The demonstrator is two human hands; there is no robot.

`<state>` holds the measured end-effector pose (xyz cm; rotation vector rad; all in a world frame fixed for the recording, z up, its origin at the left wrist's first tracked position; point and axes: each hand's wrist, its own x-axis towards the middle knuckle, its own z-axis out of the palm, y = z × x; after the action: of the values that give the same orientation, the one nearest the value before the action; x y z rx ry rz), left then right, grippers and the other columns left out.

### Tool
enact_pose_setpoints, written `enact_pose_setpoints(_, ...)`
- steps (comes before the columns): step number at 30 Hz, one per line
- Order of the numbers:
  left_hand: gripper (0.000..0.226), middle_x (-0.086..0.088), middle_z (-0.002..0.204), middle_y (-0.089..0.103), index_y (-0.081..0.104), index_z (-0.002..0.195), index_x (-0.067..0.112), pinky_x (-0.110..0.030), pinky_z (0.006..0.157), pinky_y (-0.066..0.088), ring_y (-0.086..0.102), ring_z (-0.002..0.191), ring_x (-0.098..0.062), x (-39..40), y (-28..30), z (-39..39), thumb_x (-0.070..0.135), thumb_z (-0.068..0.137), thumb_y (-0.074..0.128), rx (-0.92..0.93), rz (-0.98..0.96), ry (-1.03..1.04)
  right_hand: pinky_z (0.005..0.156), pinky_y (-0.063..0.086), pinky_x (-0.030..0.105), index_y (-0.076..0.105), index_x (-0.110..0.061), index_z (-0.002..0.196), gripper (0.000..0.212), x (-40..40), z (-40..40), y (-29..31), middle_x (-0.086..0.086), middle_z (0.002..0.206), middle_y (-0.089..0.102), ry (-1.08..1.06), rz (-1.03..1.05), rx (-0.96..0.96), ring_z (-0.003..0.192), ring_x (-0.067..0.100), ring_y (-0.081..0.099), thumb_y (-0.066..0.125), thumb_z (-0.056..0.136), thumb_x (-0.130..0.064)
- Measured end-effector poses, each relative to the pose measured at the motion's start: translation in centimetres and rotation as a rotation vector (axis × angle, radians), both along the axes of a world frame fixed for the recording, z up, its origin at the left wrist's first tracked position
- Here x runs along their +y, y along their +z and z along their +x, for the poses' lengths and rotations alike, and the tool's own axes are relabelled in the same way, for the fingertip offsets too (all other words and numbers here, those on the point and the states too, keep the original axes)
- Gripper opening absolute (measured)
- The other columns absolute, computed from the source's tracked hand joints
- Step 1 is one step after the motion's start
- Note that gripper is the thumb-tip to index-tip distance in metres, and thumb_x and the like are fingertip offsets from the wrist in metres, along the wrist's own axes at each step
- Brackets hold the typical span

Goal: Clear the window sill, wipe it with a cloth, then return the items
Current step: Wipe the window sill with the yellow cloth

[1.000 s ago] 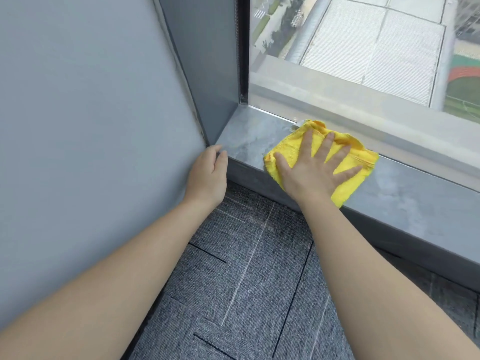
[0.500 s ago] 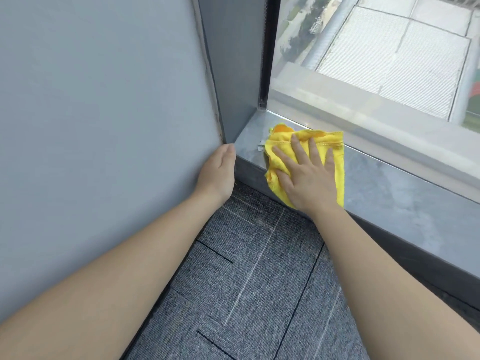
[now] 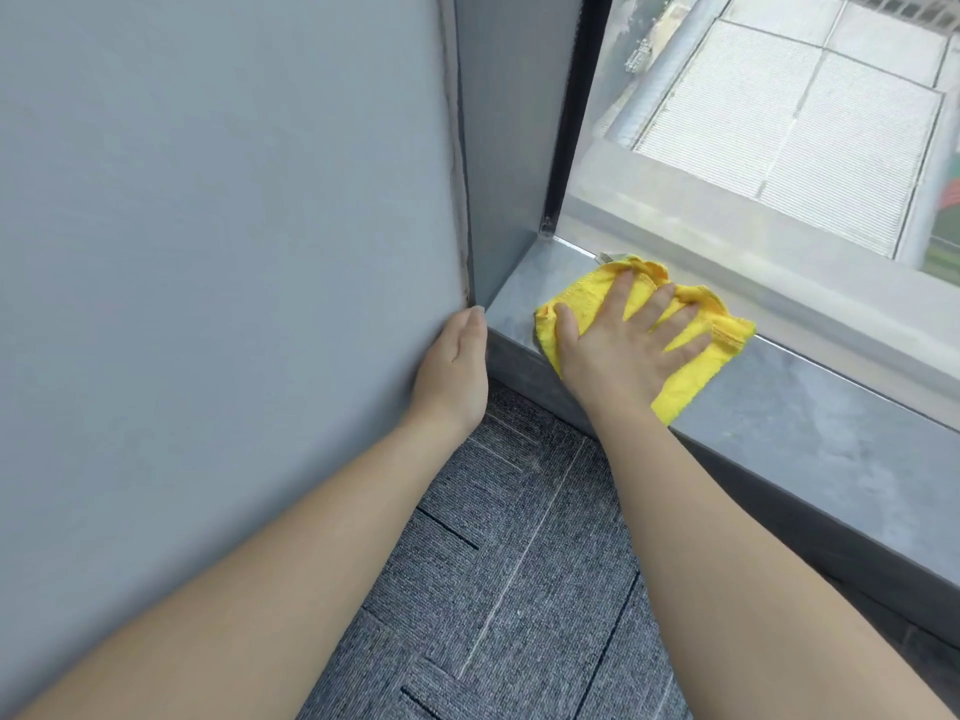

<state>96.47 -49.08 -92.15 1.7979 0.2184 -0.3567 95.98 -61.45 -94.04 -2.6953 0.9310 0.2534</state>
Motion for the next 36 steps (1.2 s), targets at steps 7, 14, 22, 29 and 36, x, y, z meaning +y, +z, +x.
enact_pose_setpoints(7,0.043,-0.009,0.133,0.049,0.045,0.125,0.005,-0.034,0.112,0.027,0.042,0.127,-0.018,0.0,0.8,-0.3,0.027,0.096,0.022,0.012,-0.025,0.030,0.117,-0.005,0.048,0.009,-0.030,0.147,0.055,0.1,1.4,0.0,0.004,0.160,0.000,0.410,-0.029,-0.074,0.146,0.032,-0.003,0.023,0.096,-0.044)
enact_pose_setpoints(14,0.045,-0.014,0.137,0.047,0.043,0.126,0.003,-0.026,0.104,0.029,0.042,0.125,-0.017,-0.5,1.4,-0.3,0.027,0.096,0.019,0.028,-0.074,0.054,0.117,-0.004,0.047,0.006,-0.037,0.146,0.054,0.0,0.6,0.1,-0.002,0.160,-0.003,0.663,-0.041,-0.047,0.147,0.027,-0.005,0.019,0.095,-0.048)
enact_pose_setpoints(22,0.046,-0.015,0.138,0.045,0.042,0.126,0.002,-0.030,0.106,0.029,0.041,0.128,-0.022,-1.7,1.9,-0.6,0.028,0.096,0.018,0.012,-0.033,0.102,0.116,-0.007,0.048,0.003,-0.041,0.145,0.054,-2.4,-5.1,0.2,-0.006,0.160,-0.004,0.653,-0.084,0.005,0.147,0.024,-0.007,0.019,0.094,-0.051)
enact_pose_setpoints(29,0.047,-0.015,0.140,0.043,0.039,0.129,0.002,-0.029,0.107,0.027,0.039,0.130,-0.022,-2.0,2.8,-0.3,0.027,0.096,0.018,0.019,-0.034,0.058,0.109,-0.012,0.063,-0.001,-0.031,0.147,0.062,-1.9,-5.3,0.4,0.002,0.159,-0.012,0.168,-0.005,0.050,0.145,0.033,-0.015,0.016,0.092,-0.055)
enact_pose_setpoints(36,0.047,-0.012,0.139,0.045,0.042,0.127,0.005,-0.029,0.106,0.028,0.041,0.128,-0.018,-1.1,2.1,-0.5,0.030,0.096,0.018,0.025,-0.005,0.005,0.106,-0.012,0.067,0.000,-0.028,0.147,0.068,0.3,-0.7,0.1,0.009,0.158,-0.012,-0.067,0.059,-0.005,0.143,0.039,-0.015,0.022,0.090,-0.057)
